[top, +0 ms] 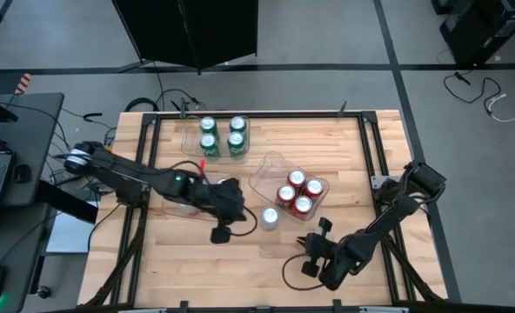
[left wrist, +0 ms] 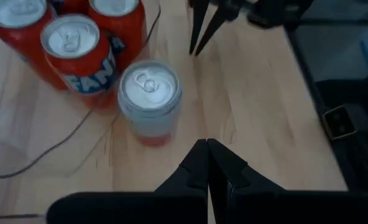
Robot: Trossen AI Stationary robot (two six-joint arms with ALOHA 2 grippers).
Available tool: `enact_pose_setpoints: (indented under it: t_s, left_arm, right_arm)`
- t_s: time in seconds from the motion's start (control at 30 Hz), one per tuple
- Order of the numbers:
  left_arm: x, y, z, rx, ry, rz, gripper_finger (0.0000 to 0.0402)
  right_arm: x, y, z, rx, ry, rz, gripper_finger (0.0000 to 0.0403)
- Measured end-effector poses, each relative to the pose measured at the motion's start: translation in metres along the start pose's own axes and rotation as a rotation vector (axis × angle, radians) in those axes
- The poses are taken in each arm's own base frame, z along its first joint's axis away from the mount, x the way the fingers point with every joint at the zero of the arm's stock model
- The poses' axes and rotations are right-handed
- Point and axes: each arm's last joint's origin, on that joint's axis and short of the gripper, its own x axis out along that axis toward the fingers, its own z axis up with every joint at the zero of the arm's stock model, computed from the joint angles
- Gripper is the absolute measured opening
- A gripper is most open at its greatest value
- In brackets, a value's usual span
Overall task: Sort soda cans
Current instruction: Put the pink white soda can into the bottom left transparent bin
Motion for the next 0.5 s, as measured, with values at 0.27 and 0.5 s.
enact_pose_setpoints:
  t_s: [0.27, 0.5]
  left_arm:
    - [0.027, -0.005, 0.025, 0.007, 0.088, 0.02, 0.0022]
    - [0.037, -0.009, 0.041, 0.032, 0.154, 0.027, 0.0109]
  right_arm:
    - [0.015, -0.009, -0.009, 0.052, -0.041, 0.043, 0.0032]
    - [0.019, -0.008, -0.003, 0.028, -0.049, 0.06, 0.0003]
